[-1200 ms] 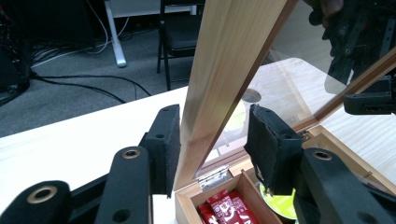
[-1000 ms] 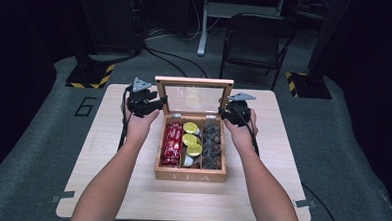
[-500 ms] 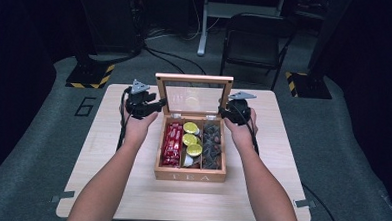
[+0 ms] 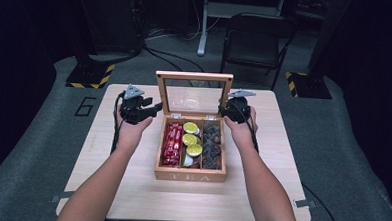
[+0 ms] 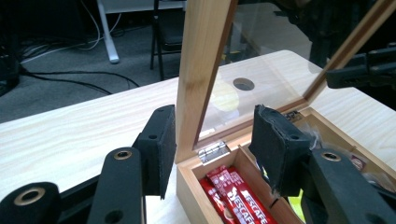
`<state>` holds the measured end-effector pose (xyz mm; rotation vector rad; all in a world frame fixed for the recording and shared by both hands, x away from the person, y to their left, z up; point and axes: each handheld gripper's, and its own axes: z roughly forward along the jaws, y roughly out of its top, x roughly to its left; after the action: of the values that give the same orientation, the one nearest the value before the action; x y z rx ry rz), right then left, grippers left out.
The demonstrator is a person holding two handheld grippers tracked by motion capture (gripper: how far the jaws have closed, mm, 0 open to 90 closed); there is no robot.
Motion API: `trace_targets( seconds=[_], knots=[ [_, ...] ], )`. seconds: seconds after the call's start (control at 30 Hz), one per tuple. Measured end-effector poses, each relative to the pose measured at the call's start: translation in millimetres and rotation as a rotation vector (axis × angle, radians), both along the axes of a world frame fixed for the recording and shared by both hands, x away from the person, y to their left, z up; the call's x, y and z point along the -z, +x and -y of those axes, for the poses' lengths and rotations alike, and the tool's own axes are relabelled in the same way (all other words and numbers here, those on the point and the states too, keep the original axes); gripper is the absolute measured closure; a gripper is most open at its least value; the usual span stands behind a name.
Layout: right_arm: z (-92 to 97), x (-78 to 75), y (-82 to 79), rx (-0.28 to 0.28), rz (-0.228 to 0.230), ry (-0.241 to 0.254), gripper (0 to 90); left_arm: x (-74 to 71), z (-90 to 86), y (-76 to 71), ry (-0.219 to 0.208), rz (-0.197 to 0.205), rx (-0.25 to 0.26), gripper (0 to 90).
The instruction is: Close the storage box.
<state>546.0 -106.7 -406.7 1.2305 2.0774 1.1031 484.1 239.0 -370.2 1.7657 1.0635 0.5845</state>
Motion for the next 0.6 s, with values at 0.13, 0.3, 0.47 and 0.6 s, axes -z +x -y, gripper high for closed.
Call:
trace_targets(
  seconds=[0.13, 0.3, 0.47, 0.6],
  knots=[
    [0.0, 0.4, 1.5, 0.006, -0.004, 0.013, 64.7, 5.7, -3.5, -3.8, -0.002, -0.003, 0.029, 49.9],
    [-0.1, 0.4, 4.4, 0.010, -0.009, 0.019, 64.7, 8.6, -7.5, -7.4, -0.027, 0.005, 0.037, 49.9],
    [0.1, 0.9, 6.1, 0.014, -0.008, 0.025, 64.8, 9.3, -9.0, -11.2, -0.033, 0.008, 0.050, 49.9],
    [-0.2, -0.2, 7.4, 0.014, -0.019, 0.023, 64.8, 10.3, -9.5, -15.1, -0.036, 0.007, 0.057, 49.7]
  ],
)
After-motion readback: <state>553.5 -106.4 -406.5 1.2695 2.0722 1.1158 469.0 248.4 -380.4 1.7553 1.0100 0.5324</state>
